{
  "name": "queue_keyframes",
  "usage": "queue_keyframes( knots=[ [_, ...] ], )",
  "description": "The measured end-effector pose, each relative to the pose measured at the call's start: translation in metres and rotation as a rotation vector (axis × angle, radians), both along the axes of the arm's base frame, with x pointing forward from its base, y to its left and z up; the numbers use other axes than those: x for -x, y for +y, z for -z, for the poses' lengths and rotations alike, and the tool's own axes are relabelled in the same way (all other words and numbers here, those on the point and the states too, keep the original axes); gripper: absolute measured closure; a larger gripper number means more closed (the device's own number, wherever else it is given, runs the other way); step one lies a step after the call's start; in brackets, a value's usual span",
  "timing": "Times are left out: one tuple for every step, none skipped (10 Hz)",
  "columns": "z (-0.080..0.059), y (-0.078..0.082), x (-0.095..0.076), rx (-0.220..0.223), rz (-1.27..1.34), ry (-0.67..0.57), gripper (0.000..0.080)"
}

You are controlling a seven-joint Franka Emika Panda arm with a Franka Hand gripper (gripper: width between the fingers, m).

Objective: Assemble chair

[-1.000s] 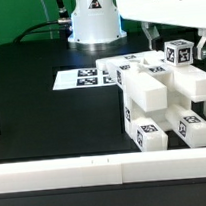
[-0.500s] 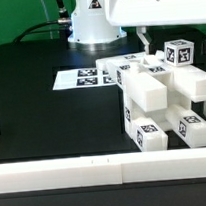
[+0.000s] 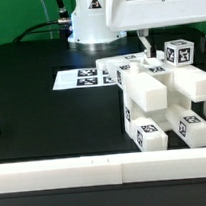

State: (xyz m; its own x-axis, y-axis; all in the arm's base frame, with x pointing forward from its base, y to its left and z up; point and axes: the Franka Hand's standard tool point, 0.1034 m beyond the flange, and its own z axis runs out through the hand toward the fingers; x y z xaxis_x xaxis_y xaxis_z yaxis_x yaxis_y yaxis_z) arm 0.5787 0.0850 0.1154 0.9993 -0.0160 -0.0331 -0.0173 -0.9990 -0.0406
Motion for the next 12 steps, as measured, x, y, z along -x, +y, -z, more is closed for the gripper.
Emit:
queue_keyframes(
  knots=[
    [0.0001, 0.0005, -0.0009, -0.001, -0.056, -0.009, 0.0151],
    [0.0009, 0.0012, -0.0013, -0.001, -0.065, -0.016, 0.0151],
    [0.0010, 0.0006, -0.0013, -0.001, -0.062, -0.015, 0.0292],
    [0.0011, 0.0005, -0.0013, -0.001, -0.062, -0.015, 0.0430],
    [0.0011, 0.0005, -0.0013, -0.001, -0.058, -0.015, 0.0430],
    [0.0011, 0.0004, -0.0013, -0.001, -0.039, -0.014, 0.0515],
    [0.0011, 0.0006, -0.0013, -0.001, -0.007, -0.013, 0.0515],
    [0.0013, -0.0003, -0.0018, -0.005, 0.066, -0.011, 0.0515],
    [0.0014, -0.0028, -0.0037, -0.017, 0.143, -0.014, 0.0515],
    [0.0014, -0.0028, -0.0041, -0.017, 0.188, -0.014, 0.0515],
    [0.0014, -0.0025, -0.0042, -0.019, 0.314, -0.006, 0.0515],
    [0.0014, -0.0024, -0.0042, -0.019, 0.417, 0.000, 0.0515]
  ],
)
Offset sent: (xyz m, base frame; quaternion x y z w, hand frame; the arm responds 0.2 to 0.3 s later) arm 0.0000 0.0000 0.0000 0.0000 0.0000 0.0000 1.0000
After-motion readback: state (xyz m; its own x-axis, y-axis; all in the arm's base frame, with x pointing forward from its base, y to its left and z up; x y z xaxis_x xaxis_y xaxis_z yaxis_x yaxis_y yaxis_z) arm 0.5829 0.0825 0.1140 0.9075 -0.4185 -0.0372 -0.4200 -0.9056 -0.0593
